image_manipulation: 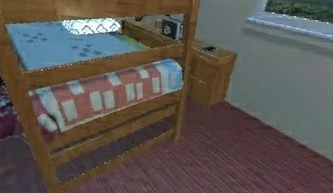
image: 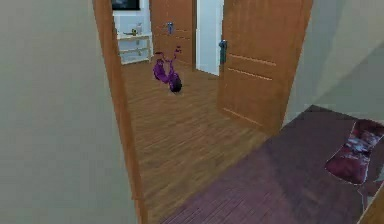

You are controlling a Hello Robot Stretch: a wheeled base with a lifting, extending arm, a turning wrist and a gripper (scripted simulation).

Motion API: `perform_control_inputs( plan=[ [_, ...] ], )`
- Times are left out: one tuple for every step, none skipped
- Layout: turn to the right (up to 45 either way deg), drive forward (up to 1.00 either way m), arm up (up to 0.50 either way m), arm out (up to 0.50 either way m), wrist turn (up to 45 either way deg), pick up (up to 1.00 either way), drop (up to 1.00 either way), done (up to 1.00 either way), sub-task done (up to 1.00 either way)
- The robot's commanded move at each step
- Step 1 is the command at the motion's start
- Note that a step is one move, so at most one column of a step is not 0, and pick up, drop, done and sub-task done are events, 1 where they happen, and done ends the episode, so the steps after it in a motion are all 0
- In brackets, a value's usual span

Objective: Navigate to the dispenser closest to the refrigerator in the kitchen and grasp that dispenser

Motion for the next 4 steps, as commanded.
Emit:
perform_control_inputs(
  plan=[
    [0.0,0.6,0.0,0.0,0.0,0.0,0.0,0.0,0.0],
    [45.0,0.0,0.0,0.0,0.0,0.0,0.0,0.0,0.0],
    [0.0,0.3,0.0,0.0,0.0,0.0,0.0,0.0,0.0],
    [-45.0,0.0,0.0,0.0,0.0,0.0,0.0,0.0,0.0]
  ],
)
